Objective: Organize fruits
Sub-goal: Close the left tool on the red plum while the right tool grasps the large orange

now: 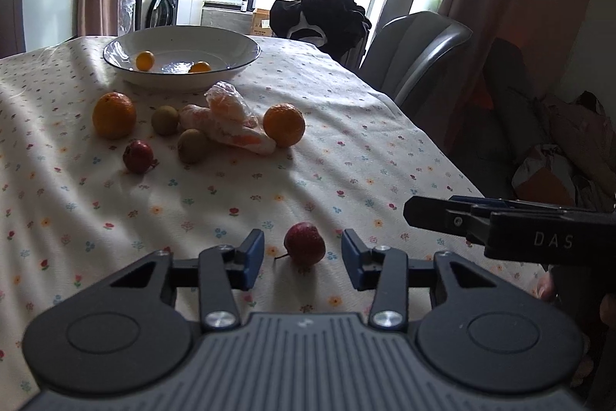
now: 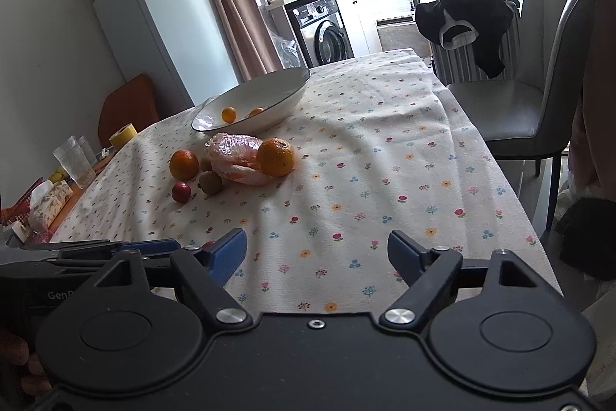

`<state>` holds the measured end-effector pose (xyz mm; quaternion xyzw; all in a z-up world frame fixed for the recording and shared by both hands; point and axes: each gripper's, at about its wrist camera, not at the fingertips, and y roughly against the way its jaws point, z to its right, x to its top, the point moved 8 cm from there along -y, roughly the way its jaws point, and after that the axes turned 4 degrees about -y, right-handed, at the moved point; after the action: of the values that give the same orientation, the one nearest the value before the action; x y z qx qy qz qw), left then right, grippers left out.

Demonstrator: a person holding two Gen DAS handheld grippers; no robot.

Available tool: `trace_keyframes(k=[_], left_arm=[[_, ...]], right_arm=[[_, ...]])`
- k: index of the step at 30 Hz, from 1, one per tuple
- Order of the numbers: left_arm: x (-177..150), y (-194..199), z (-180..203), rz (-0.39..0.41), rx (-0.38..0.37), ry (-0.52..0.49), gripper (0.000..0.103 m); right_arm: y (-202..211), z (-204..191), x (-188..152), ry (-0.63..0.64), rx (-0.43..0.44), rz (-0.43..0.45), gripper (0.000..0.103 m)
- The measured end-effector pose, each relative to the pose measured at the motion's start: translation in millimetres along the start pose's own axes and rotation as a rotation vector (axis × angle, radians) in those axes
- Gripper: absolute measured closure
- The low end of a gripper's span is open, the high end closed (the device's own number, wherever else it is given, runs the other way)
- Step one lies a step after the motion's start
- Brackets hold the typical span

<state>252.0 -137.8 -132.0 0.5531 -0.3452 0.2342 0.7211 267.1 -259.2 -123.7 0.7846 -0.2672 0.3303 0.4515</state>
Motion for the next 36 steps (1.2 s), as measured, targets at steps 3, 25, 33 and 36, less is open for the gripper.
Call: trace_keyframes(k=[3,25,33,36], left_arm=[[0,-7,-2,0.008,0.013,0.005,0.066],[22,32,-89,0.115,0.169,0.176,0.081],[23,47,-124,0.141,0.232,0.234,0.081],[23,50,-134,0.145,0.247,0.253,0.081]], right_arm=[[-3,2,1,0.004,-0.007,-0.008,0.025],[-40,-41,28,0.083,0.013,-0.010,0.038],[-66,-41,40,0.067,0.019,-0.036,0.047],[-75,-42,44,0.065,0.021,-0.048,0.047]])
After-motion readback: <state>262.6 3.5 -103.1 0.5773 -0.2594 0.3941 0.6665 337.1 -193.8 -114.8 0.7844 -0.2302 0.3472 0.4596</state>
